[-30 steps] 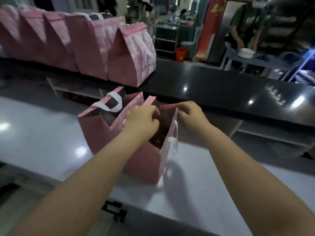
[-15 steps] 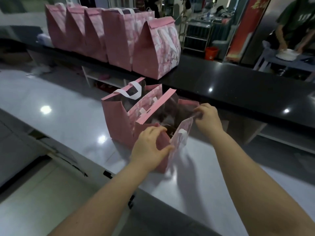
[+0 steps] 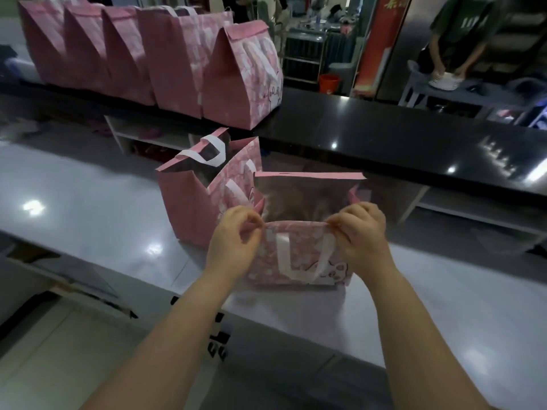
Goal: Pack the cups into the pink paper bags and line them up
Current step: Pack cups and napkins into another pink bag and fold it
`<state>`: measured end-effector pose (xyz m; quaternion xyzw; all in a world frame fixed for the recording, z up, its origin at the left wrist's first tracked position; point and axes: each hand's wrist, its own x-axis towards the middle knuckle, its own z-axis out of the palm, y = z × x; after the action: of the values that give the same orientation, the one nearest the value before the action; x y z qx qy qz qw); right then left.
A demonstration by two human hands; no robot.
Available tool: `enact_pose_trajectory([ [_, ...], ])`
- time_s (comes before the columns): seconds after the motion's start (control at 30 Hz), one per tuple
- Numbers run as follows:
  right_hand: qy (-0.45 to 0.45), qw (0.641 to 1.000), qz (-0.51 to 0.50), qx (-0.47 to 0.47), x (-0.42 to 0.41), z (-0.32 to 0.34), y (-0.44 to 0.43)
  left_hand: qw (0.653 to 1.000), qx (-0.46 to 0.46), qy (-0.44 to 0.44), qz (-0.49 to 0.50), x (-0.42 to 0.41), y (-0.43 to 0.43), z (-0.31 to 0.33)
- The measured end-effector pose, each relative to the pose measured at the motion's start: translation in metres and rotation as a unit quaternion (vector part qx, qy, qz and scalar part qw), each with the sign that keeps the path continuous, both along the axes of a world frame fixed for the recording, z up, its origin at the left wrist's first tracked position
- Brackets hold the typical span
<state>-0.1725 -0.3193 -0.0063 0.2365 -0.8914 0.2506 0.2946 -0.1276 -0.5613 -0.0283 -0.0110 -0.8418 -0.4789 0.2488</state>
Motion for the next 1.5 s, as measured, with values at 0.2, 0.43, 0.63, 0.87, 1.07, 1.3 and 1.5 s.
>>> enact_pose_trajectory([
  [0.2, -0.092, 0.965, -0.083, -0.230, 0.047, -0.026, 0.014, 0.998, 0.060, 0.001, -0.030, 0.001, -0.013, -0.011],
  [0.43, -0.239, 0.827, -0.180, -0.477, 0.079, -0.067, 0.009, 0.977, 0.186, -0.099, -0.015, 0.011, -0.013, -0.048],
  [0.63, -0.249, 0.791, -0.222, -0.513, 0.087, -0.086, 0.000, 0.964, 0.207, -0.166, -0.022, 0.016, -0.028, -0.065],
  [0.87, -0.190, 0.703, -0.197, -0.656, 0.092, -0.061, -0.015, 0.952, 0.258, -0.158, -0.044, 0.012, -0.022, -0.052],
  [1.07, -0.152, 0.702, -0.251, -0.649, 0.123, -0.063, -0.018, 0.935, 0.282, -0.185, -0.106, 0.024, -0.001, -0.054],
  [1.3, -0.048, 0.650, -0.283, -0.704, 0.179, -0.061, 0.003, 0.890, 0.327, -0.249, -0.199, 0.036, 0.021, -0.059],
  [1.5, 0.042, 0.616, -0.349, -0.705, 0.231, -0.060, 0.016, 0.845, 0.342, -0.298, -0.285, 0.049, 0.060, -0.056],
])
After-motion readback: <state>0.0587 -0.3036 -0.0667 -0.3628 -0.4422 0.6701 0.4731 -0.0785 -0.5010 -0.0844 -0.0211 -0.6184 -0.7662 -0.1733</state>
